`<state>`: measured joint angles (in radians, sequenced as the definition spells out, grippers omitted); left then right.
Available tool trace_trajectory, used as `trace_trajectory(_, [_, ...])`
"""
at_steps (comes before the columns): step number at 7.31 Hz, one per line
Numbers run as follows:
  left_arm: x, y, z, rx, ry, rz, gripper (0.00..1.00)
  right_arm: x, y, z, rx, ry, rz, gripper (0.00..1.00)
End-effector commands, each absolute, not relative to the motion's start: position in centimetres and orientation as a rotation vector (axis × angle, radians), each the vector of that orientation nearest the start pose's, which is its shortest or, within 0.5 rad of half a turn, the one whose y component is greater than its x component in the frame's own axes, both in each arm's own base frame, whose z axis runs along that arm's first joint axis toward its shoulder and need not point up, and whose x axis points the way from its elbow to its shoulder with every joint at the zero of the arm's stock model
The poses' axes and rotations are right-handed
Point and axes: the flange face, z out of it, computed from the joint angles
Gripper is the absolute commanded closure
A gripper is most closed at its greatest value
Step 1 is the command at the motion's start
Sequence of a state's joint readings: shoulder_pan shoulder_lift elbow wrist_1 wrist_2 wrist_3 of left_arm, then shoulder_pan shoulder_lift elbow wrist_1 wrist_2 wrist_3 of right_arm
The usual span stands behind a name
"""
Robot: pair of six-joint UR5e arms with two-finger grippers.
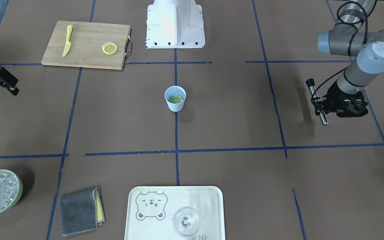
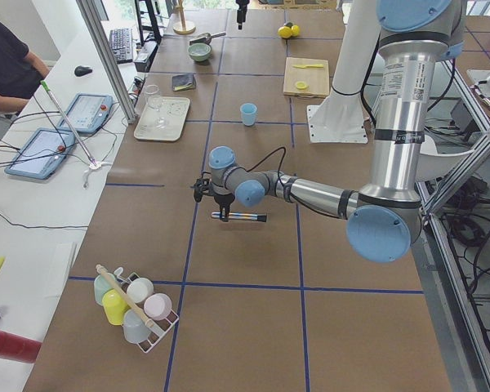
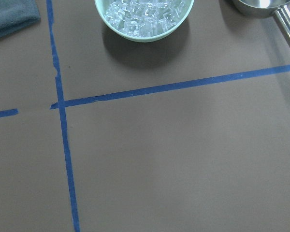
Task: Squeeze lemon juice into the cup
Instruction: 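Lower the muddler onto the table and open the left gripper while the right arm withdraws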
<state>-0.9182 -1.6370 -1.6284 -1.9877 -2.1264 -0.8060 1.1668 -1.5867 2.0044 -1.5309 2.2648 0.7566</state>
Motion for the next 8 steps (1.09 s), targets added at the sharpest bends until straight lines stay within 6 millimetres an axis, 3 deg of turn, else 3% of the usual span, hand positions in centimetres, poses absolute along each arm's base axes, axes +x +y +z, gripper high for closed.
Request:
trace_trajectory(1, [27.4,-48.7,56.2,0.024,0.757,0.02,1.0,-11.4,-46.7,45.9,-0.01,-0.822,0.167,0.0])
trace_trajectory(5, [27.5,-48.8,56.4,0.042,0.754,0.077,1.0,-11.5,-46.5,45.9,-0.022,-0.834,0.164,0.0])
trace_trajectory(6, [27.5,-48.8,56.8,0.035,0.75,0.071,0.88,-11.5,-46.5,45.7,-0.022,-0.838,0.162,0.0])
trace_trajectory(7, [27.5,-48.8,57.0,0.029,0.746,0.06,0.22,-11.5,-46.4,45.7,-0.024,-0.842,0.16,0.0])
trace_trajectory(8, [27.5,-48.8,57.5,0.021,0.742,0.058,0.2,-11.5,-46.4,45.6,-0.024,-0.844,0.161,0.0])
